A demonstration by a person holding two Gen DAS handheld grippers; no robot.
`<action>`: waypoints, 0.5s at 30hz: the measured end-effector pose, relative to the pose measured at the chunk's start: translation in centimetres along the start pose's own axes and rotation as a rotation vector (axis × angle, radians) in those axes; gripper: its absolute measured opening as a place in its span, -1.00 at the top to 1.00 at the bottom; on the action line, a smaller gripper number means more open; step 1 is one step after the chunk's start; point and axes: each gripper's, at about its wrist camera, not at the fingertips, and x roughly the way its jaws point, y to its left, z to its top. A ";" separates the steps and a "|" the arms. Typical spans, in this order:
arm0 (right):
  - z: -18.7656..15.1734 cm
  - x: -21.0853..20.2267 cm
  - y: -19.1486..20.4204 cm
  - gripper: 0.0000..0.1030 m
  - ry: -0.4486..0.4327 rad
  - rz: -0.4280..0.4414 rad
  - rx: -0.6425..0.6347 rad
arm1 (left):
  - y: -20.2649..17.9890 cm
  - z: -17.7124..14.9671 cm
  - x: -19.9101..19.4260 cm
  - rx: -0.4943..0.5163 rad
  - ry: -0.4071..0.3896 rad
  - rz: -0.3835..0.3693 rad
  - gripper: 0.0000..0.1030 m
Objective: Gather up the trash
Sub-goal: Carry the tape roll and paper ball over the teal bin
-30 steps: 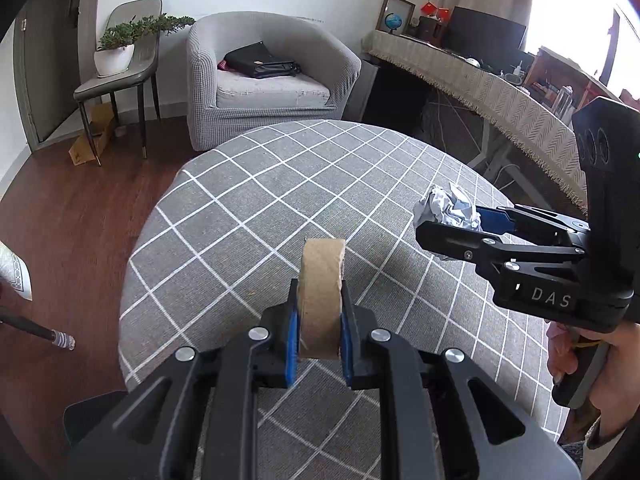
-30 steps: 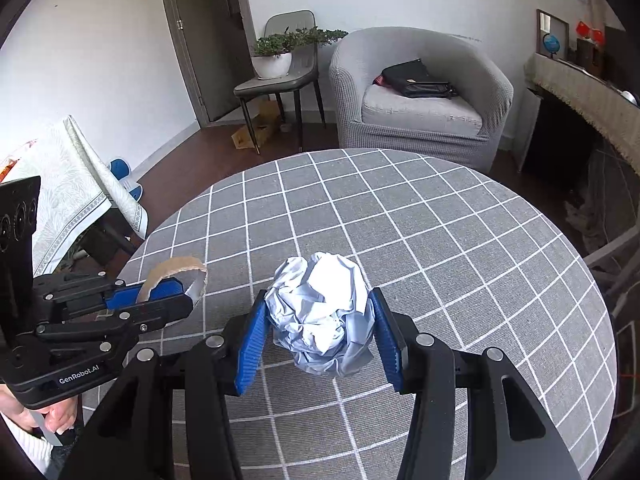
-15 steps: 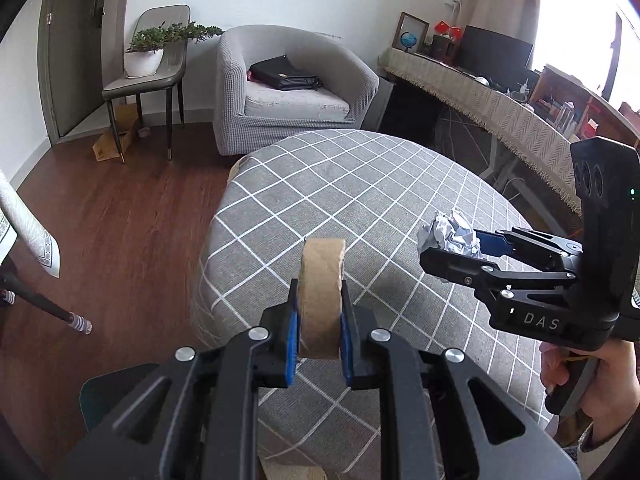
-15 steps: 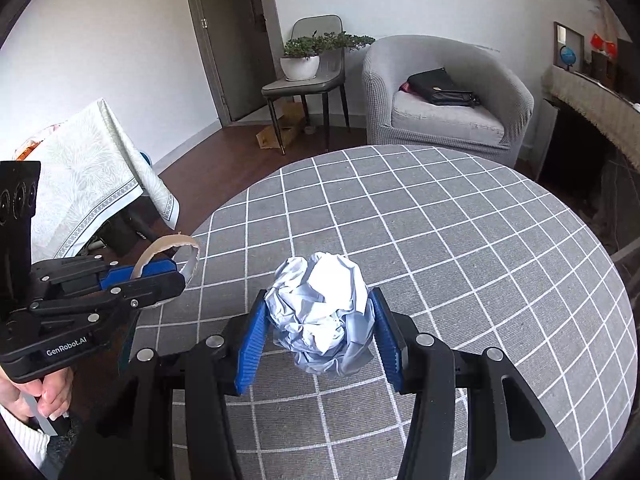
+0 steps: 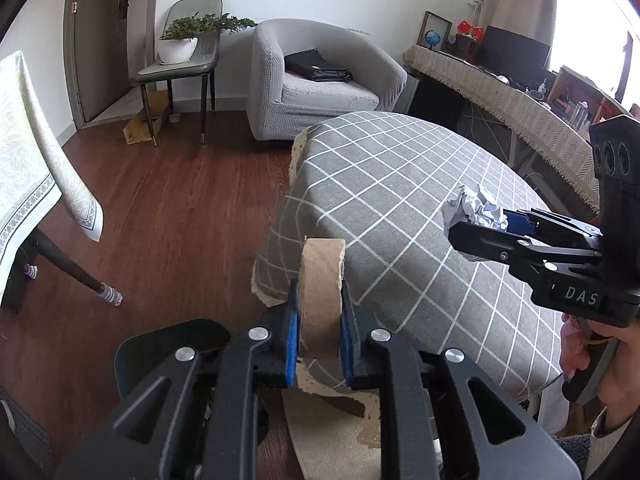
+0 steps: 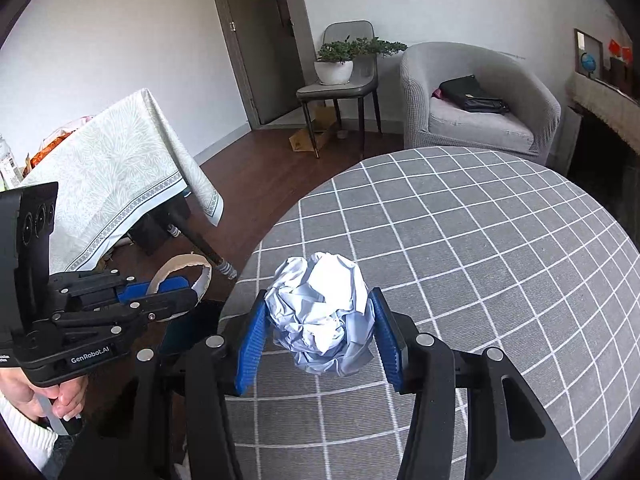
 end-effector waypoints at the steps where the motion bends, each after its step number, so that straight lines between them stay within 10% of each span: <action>1: -0.1 0.0 0.4 0.02 -0.001 0.005 -0.005 | 0.6 -0.3 -0.3 -0.009 -0.001 0.008 0.64; 15: 0.3 2.2 6.7 0.02 0.007 0.091 -0.053 | 7.2 -3.2 -2.4 -0.099 0.025 0.060 0.64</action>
